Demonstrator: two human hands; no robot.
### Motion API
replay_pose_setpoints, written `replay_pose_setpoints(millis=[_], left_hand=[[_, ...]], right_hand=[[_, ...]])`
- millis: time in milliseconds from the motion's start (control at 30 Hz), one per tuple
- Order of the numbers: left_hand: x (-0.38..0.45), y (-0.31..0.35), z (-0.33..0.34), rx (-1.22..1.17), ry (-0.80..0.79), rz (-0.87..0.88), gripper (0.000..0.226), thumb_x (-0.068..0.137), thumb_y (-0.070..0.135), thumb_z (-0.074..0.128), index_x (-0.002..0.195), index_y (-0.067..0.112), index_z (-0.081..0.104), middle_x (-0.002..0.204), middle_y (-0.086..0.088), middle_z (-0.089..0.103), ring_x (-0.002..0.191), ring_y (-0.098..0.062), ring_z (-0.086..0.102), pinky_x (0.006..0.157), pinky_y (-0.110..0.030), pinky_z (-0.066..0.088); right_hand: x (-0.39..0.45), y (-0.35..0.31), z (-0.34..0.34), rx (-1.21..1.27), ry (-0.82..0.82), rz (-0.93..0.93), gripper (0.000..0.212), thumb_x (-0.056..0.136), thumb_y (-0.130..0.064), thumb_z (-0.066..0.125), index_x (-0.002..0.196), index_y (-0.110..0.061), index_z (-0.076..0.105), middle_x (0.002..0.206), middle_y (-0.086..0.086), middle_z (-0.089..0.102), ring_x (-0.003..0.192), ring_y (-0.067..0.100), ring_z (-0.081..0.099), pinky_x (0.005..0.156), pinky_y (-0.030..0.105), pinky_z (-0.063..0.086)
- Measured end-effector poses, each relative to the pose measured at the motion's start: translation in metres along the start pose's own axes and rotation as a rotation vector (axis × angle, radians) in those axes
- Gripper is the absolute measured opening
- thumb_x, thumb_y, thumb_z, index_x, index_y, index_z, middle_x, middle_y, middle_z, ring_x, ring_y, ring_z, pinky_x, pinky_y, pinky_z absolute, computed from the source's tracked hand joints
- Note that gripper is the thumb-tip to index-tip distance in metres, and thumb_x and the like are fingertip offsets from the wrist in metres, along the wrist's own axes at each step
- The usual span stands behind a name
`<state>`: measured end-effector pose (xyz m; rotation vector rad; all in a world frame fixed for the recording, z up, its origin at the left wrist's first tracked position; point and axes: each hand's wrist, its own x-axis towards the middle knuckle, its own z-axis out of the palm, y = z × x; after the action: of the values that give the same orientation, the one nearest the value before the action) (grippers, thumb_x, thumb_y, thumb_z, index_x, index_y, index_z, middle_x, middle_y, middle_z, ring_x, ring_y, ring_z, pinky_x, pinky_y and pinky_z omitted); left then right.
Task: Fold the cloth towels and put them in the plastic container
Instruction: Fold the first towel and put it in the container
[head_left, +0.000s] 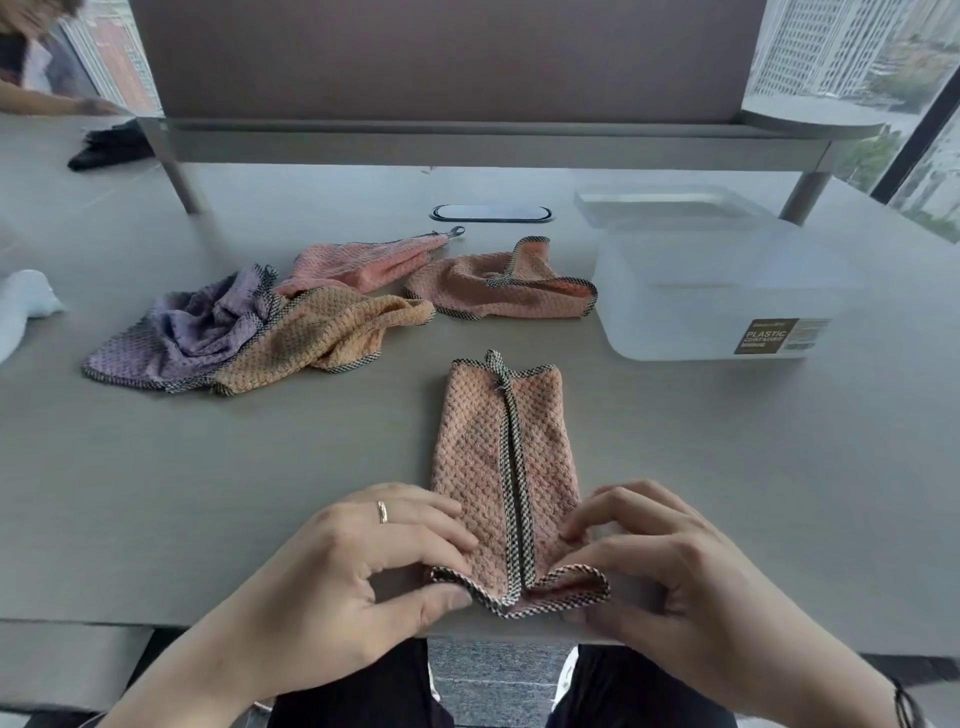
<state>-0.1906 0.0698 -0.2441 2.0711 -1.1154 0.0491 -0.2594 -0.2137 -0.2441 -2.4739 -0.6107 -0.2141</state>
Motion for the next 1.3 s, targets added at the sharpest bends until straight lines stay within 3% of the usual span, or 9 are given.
replay_pose_setpoints(millis=[233, 300, 367, 433, 600, 833, 1000, 1133, 1300], left_hand=[[0.011, 0.009, 0.002, -0.084, 0.125, -0.089, 0.013, 0.088, 0.034, 0.073, 0.094, 0.024, 0.077, 0.087, 0.019, 0.073, 0.084, -0.003, 0.07, 0.075, -0.023, 0.054], [0.013, 0.011, 0.005, -0.087, 0.195, -0.174, 0.008, 0.088, 0.035, 0.072, 0.092, 0.029, 0.076, 0.069, 0.025, 0.066, 0.058, 0.009, 0.057, 0.056, -0.009, 0.042], [0.017, 0.009, 0.009, -0.09, 0.238, -0.256, 0.012, 0.087, 0.044, 0.07, 0.09, 0.034, 0.075, 0.055, 0.016, 0.061, 0.045, 0.003, 0.042, 0.041, -0.02, 0.034], [0.021, 0.007, 0.011, -0.059, 0.284, -0.29, 0.013, 0.087, 0.047, 0.069, 0.088, 0.034, 0.074, 0.054, 0.009, 0.061, 0.044, -0.001, 0.042, 0.04, -0.026, 0.037], [0.033, 0.01, 0.01, 0.056, 0.313, -0.385, 0.008, 0.085, 0.037, 0.07, 0.084, 0.029, 0.072, 0.048, 0.016, 0.058, 0.037, -0.003, 0.045, 0.043, -0.007, 0.028], [0.035, 0.002, 0.012, 0.246, 0.3, -0.393, 0.026, 0.084, 0.056, 0.063, 0.092, 0.032, 0.07, 0.049, 0.015, 0.058, 0.042, -0.002, 0.051, 0.045, -0.029, 0.049], [0.029, 0.001, 0.006, 0.276, 0.365, -0.184, 0.032, 0.084, 0.048, 0.07, 0.108, 0.027, 0.071, 0.082, 0.014, 0.058, 0.071, 0.002, 0.055, 0.066, -0.012, 0.044], [0.023, -0.004, 0.011, 0.308, 0.158, 0.026, 0.019, 0.092, 0.034, 0.066, 0.103, 0.025, 0.078, 0.114, 0.012, 0.07, 0.112, -0.01, 0.063, 0.092, -0.034, 0.051], [0.02, -0.006, 0.008, 0.206, 0.077, -0.078, 0.027, 0.091, 0.045, 0.062, 0.108, 0.03, 0.077, 0.119, 0.023, 0.068, 0.123, 0.001, 0.056, 0.1, -0.032, 0.048]], right_hand=[[0.012, -0.005, -0.001, 0.22, 0.149, 0.105, 0.016, 0.082, -0.047, 0.068, 0.092, -0.036, 0.076, 0.087, -0.017, 0.067, 0.094, 0.011, 0.063, 0.077, 0.023, 0.049], [0.018, -0.007, 0.0, 0.275, 0.224, 0.205, 0.02, 0.077, -0.048, 0.069, 0.093, -0.039, 0.076, 0.083, -0.014, 0.068, 0.084, 0.006, 0.066, 0.074, 0.018, 0.047], [0.023, -0.005, 0.002, 0.295, 0.261, 0.283, 0.014, 0.078, -0.039, 0.076, 0.092, -0.038, 0.075, 0.071, -0.012, 0.064, 0.065, 0.002, 0.06, 0.062, 0.015, 0.044], [0.028, -0.006, 0.004, 0.308, 0.254, 0.332, 0.015, 0.081, -0.029, 0.079, 0.093, -0.036, 0.074, 0.058, -0.012, 0.056, 0.051, 0.002, 0.048, 0.052, 0.013, 0.037], [0.037, -0.008, 0.006, 0.162, 0.236, 0.378, 0.013, 0.083, -0.033, 0.075, 0.095, -0.035, 0.069, 0.056, -0.014, 0.056, 0.05, 0.007, 0.051, 0.049, 0.012, 0.033], [0.039, -0.009, 0.014, -0.101, 0.244, 0.377, 0.022, 0.082, -0.043, 0.069, 0.1, -0.036, 0.058, 0.057, -0.013, 0.051, 0.059, 0.005, 0.053, 0.054, 0.02, 0.04], [0.037, -0.012, 0.013, -0.121, 0.268, 0.345, 0.017, 0.084, -0.042, 0.068, 0.095, -0.036, 0.056, 0.079, -0.016, 0.05, 0.067, 0.004, 0.052, 0.058, 0.028, 0.048], [0.035, -0.01, 0.013, -0.162, 0.302, 0.248, 0.003, 0.089, -0.033, 0.069, 0.09, -0.035, 0.067, 0.119, -0.009, 0.052, 0.1, 0.014, 0.057, 0.078, 0.036, 0.052], [0.025, -0.007, 0.01, -0.284, 0.167, -0.011, 0.027, 0.096, -0.046, 0.054, 0.112, -0.032, 0.071, 0.136, -0.016, 0.057, 0.132, 0.015, 0.048, 0.101, 0.038, 0.042]])
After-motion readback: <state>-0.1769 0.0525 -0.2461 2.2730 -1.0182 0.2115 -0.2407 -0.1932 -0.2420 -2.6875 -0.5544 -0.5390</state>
